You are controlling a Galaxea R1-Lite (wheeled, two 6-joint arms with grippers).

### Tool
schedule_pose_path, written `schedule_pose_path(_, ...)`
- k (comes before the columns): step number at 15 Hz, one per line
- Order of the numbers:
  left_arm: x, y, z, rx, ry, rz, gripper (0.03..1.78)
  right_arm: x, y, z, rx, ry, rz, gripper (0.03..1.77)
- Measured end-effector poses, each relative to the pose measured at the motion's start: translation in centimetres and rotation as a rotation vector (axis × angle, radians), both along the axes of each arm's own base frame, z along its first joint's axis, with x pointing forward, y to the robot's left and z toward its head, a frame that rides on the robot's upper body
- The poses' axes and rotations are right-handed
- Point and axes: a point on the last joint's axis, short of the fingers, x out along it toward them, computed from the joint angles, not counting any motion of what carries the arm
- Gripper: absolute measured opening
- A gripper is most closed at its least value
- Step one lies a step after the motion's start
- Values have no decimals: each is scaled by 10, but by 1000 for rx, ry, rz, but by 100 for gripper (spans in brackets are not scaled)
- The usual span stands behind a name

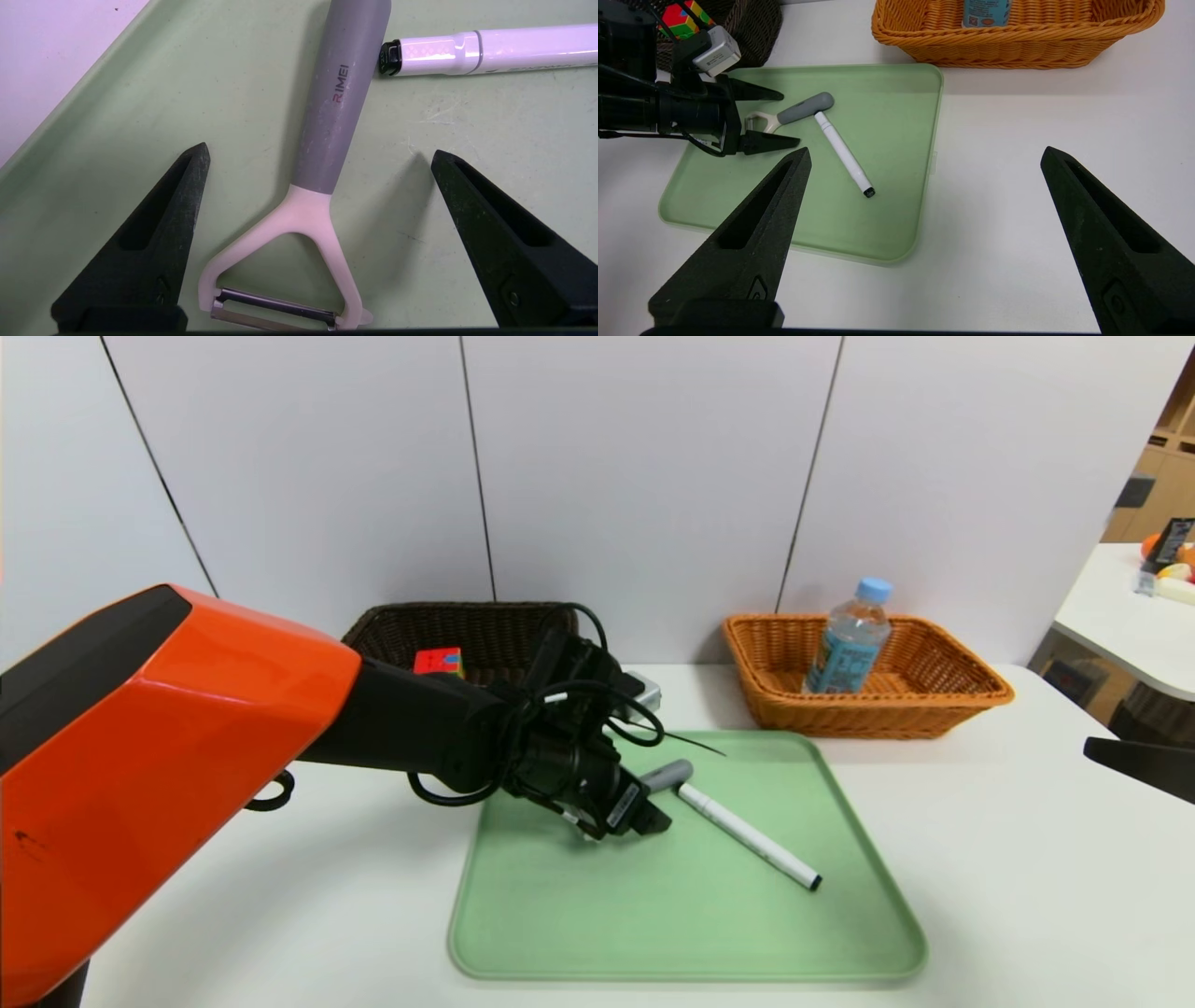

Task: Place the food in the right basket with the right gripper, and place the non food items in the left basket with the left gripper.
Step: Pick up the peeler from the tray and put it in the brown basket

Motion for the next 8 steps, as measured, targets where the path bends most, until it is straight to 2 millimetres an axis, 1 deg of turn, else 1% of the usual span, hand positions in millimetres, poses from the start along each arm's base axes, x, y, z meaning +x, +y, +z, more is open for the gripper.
schedule_pose_path(5, 0, 0, -1, 1, 3, 2, 167, -1, 0, 1, -1, -5, 3, 170)
schedule_pose_path(6, 0, 0, -1, 2, 3, 3, 165, -1, 0, 1, -1, -6, 3, 170)
schedule_pose_path(8, 0, 1, -1, 3, 3, 5, 132, -2, 0, 1, -2, -9, 3, 170)
